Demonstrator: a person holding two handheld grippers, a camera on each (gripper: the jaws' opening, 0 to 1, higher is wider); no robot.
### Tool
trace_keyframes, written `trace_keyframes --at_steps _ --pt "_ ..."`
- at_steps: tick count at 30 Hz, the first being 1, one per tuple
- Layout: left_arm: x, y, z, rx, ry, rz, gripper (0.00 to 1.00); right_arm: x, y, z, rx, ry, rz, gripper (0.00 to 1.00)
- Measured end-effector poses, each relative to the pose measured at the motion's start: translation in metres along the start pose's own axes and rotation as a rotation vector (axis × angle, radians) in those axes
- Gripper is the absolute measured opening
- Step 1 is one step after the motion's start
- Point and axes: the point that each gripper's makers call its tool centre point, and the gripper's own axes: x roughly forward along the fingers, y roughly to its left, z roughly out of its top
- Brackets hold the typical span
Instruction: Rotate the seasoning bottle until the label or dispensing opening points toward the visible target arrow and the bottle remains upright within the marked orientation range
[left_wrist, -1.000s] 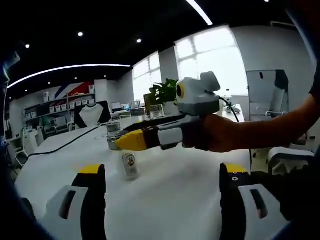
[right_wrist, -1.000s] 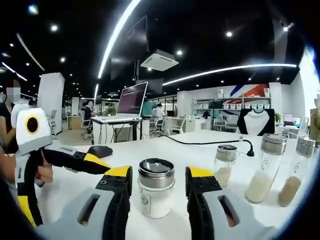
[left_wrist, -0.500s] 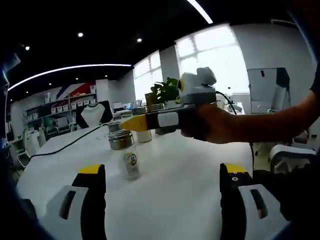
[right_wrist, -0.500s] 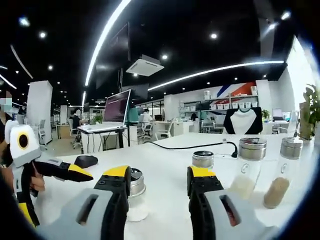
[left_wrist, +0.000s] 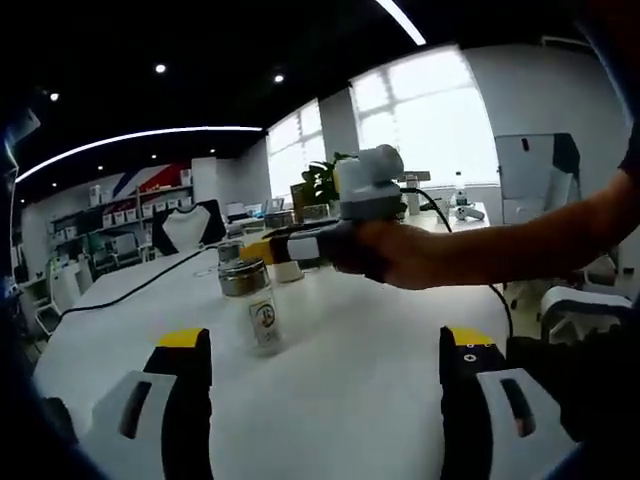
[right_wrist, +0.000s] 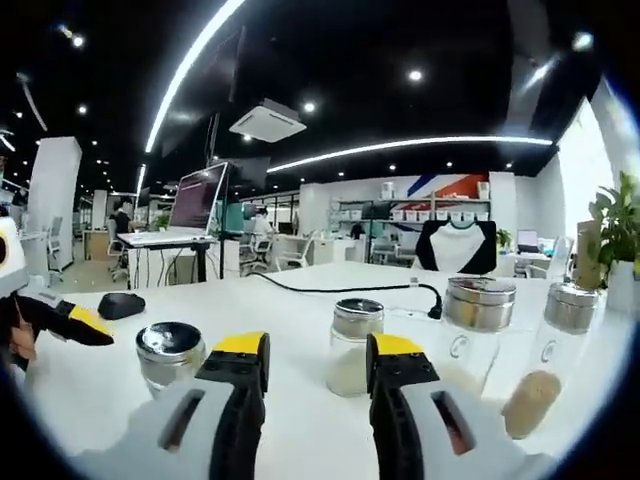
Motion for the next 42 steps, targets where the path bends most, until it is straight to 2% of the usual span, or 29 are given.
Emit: trace_keyframes --at_steps 2,8,12,17,22,31,34,42 --pt "0.000 0.000 -0.001 0.003 0.004 0.001 1.00 0.006 -0.005 -0.004 -0.051 0.014 -0.026 0.34" --pt "-0.004 0.005 -0.001 -0.001 0.000 0.010 1.00 0.020 -0.011 -0.004 -0.110 0.015 -0.069 0.34" --pt "-0.005 0.007 -0.001 -0.002 0.001 0.011 1.00 0.028 -0.026 -0.008 -0.135 0.028 -0.148 0.34" --pt "-0.006 0.007 -0.001 -0.004 -0.002 0.011 1.00 0.036 -0.031 -0.013 -0.106 0.027 -0.156 0.34" --pt "-0.005 0.008 -0.002 -0.002 0.006 0.011 1.00 0.046 -0.036 -0.018 -0.021 0.011 -0.156 0.34" --pt "-0.004 0.012 -0.005 -0.010 0.008 0.016 1.00 0.058 -0.038 -0.024 0.017 0.016 -0.155 0.34" --pt "-0.003 0.011 -0.006 -0.011 0.010 0.014 1.00 0.058 -0.038 -0.023 0.027 0.019 -0.164 0.32" --pt "-0.002 0.011 -0.004 -0.025 -0.010 0.009 1.00 0.050 -0.035 -0.020 0.073 0.017 -0.110 0.31"
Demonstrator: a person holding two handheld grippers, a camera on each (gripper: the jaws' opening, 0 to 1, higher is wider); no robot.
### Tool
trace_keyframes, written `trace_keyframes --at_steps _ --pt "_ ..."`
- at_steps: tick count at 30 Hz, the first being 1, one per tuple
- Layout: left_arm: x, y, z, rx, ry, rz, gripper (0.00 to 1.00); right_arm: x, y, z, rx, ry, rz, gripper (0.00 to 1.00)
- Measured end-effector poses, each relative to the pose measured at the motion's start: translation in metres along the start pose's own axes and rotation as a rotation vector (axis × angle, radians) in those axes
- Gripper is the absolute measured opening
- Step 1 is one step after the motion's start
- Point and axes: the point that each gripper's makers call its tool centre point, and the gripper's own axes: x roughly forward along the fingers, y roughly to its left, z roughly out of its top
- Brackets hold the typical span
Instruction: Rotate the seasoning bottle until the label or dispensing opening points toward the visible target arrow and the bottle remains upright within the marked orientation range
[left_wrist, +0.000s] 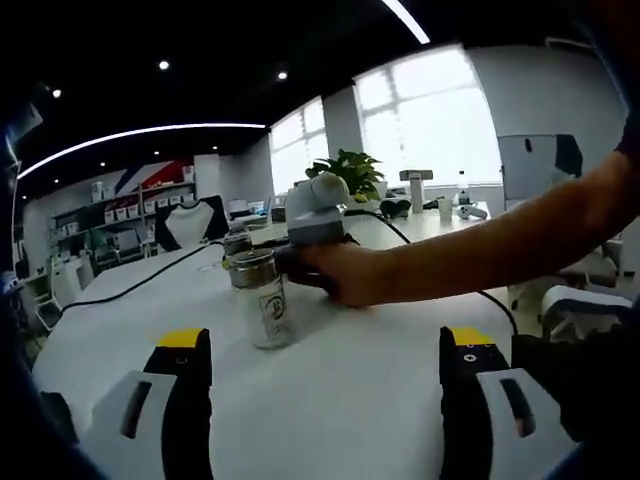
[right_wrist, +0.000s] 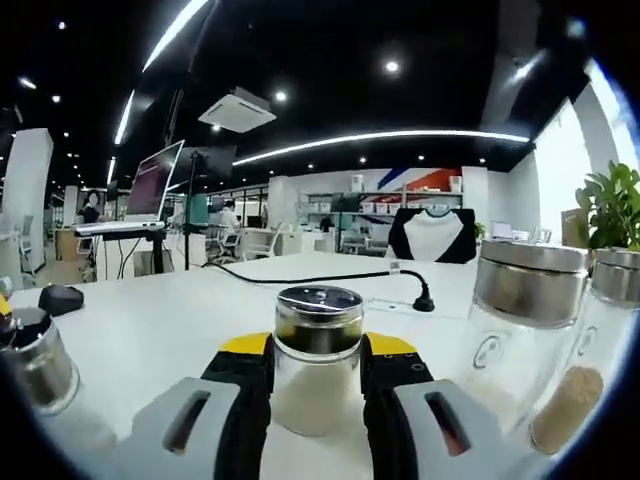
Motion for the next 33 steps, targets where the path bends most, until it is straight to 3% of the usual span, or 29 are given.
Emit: trace_keyframes --at_steps 5,12,17,25,33 --pt "0.000 -0.002 0.007 -0.053 -0.040 -0.012 1.00 -0.010 0.003 0.006 0.008 -0.014 0.030 0.31" --pt "0.001 -0.004 0.006 -0.045 -0.038 -0.002 1.00 -0.029 0.010 0.015 0.073 -0.019 0.078 0.31" --pt "0.001 0.001 0.008 -0.039 -0.056 0.034 0.99 -0.044 0.023 0.017 0.024 -0.004 0.137 0.31" --pt "0.000 0.003 0.018 -0.053 -0.114 0.049 0.91 -0.080 0.036 0.031 0.001 -0.027 0.165 0.31" --pt "0.002 -0.003 0.016 -0.039 -0.110 0.047 0.88 -0.107 0.045 0.037 0.023 -0.048 0.177 0.31"
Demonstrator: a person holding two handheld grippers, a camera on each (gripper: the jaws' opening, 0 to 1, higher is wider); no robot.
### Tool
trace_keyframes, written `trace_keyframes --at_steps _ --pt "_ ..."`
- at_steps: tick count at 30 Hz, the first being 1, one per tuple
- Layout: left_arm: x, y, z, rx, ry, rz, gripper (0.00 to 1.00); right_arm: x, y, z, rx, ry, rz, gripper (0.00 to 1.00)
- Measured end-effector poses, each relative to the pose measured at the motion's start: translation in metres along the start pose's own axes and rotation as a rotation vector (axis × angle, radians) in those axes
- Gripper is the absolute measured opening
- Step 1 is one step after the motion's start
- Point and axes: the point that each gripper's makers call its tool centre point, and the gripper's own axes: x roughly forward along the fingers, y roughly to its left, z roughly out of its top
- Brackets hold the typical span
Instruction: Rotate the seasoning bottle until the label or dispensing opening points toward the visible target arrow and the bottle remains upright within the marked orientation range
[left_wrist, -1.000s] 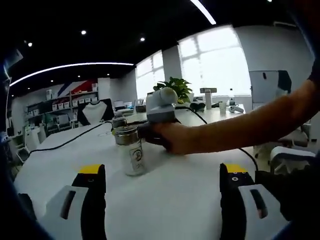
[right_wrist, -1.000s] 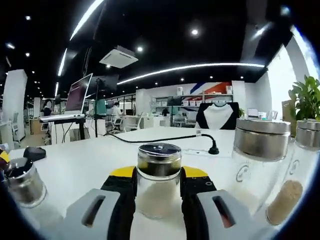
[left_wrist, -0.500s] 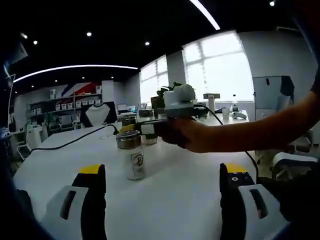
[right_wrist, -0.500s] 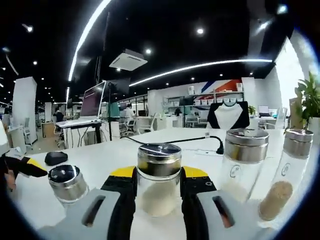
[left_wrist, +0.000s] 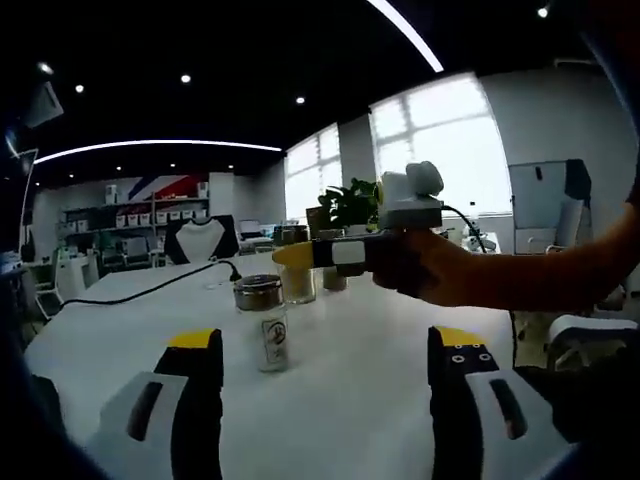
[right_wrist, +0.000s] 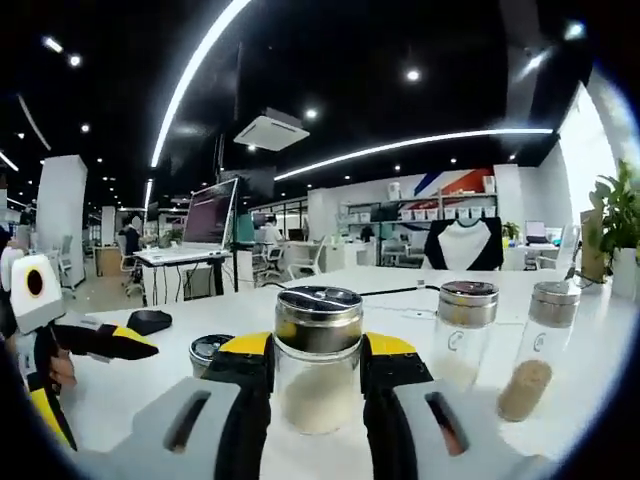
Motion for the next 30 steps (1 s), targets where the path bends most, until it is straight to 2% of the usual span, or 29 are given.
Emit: trace_keyframes --at_steps 5,10,15,16,20,24,27,30 --pt "0.001 -0.003 0.000 0.003 -0.003 -0.002 0.87 -0.013 0.009 -0.002 0.021 -0.008 0.016 0.31" --pt "0.003 -0.006 -0.001 0.006 -0.001 -0.005 0.84 -0.030 0.025 0.006 0.020 -0.043 0.019 0.31" --pt "0.004 -0.009 0.003 -0.064 -0.031 -0.012 0.77 -0.044 0.051 0.012 0.062 -0.089 0.080 0.31" --pt "0.004 -0.010 0.003 -0.064 -0.033 -0.014 0.75 -0.046 0.058 0.016 0.068 -0.119 0.101 0.32" --pt "0.004 -0.014 0.005 -0.046 -0.039 -0.021 0.71 -0.055 0.076 0.018 0.040 -0.154 0.126 0.31" --pt "0.006 -0.018 0.004 -0.008 -0.029 -0.015 0.71 -0.060 0.095 0.015 0.027 -0.150 0.162 0.31" --pt "0.008 -0.020 0.001 0.027 -0.021 -0.019 0.68 -0.062 0.110 0.011 0.059 -0.133 0.198 0.31" --pt "0.008 -0.022 0.003 0.054 -0.030 -0.012 0.65 -0.064 0.120 0.005 0.014 -0.122 0.197 0.31"
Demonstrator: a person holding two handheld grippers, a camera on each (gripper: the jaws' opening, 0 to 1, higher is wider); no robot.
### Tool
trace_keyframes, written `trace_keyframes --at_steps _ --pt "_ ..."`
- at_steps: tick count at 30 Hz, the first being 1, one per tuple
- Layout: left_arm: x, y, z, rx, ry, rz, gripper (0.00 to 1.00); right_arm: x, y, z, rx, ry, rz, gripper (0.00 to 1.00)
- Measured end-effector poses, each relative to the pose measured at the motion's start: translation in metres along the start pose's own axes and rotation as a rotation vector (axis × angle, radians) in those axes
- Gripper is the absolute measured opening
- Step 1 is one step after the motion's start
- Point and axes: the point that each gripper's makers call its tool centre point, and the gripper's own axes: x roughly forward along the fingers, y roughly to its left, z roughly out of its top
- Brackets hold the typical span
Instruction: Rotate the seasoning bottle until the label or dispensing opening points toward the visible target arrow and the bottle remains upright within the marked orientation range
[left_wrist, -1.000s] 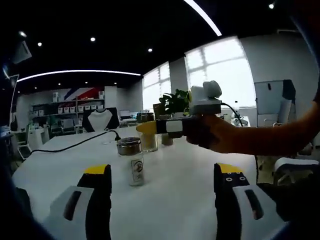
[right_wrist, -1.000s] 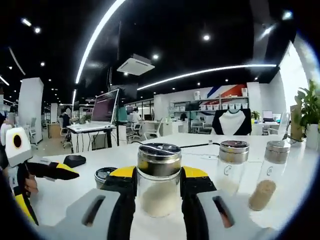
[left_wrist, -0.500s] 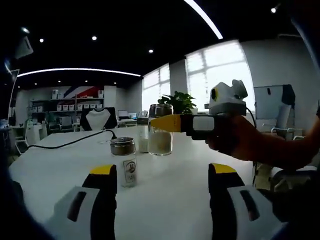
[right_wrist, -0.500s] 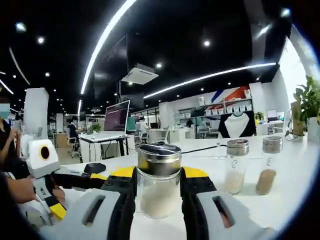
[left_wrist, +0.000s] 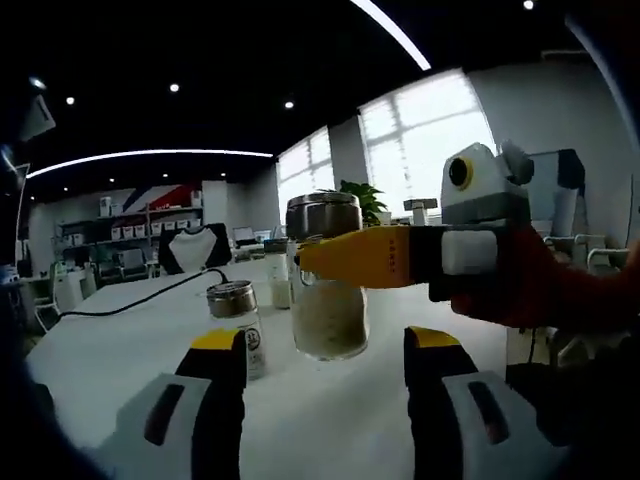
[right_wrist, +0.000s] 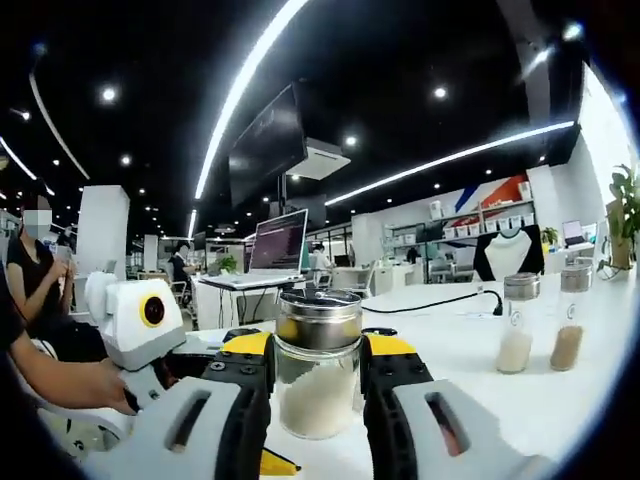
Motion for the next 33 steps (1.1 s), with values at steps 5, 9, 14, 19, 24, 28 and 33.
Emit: trace_keyframes --at_steps 5,9,14,19,24,28,33 --pt "-0.002 -0.004 0.009 0.053 -0.038 0.011 0.52 -0.002 0.006 -0.001 0.032 -0.002 -0.023 0.31" --pt "0.000 -0.009 0.010 0.055 -0.046 0.006 0.48 -0.002 0.009 -0.001 0.037 -0.012 -0.050 0.31" --pt "-0.002 -0.009 0.013 0.076 -0.066 0.045 0.37 -0.004 0.007 -0.003 0.065 -0.012 -0.118 0.31" --pt "-0.002 -0.009 0.012 0.074 -0.065 0.049 0.37 -0.006 0.008 -0.004 0.064 -0.025 -0.110 0.32" --pt "-0.006 -0.013 0.011 0.024 -0.072 -0.009 0.35 -0.011 0.016 -0.003 0.024 -0.014 -0.018 0.32" --pt "-0.010 -0.020 0.012 0.021 -0.083 -0.110 0.35 -0.016 0.023 0.002 -0.042 0.005 0.058 0.33" --pt "-0.020 -0.038 0.017 -0.010 -0.111 -0.284 0.35 -0.023 0.033 0.008 -0.013 -0.009 0.157 0.34"
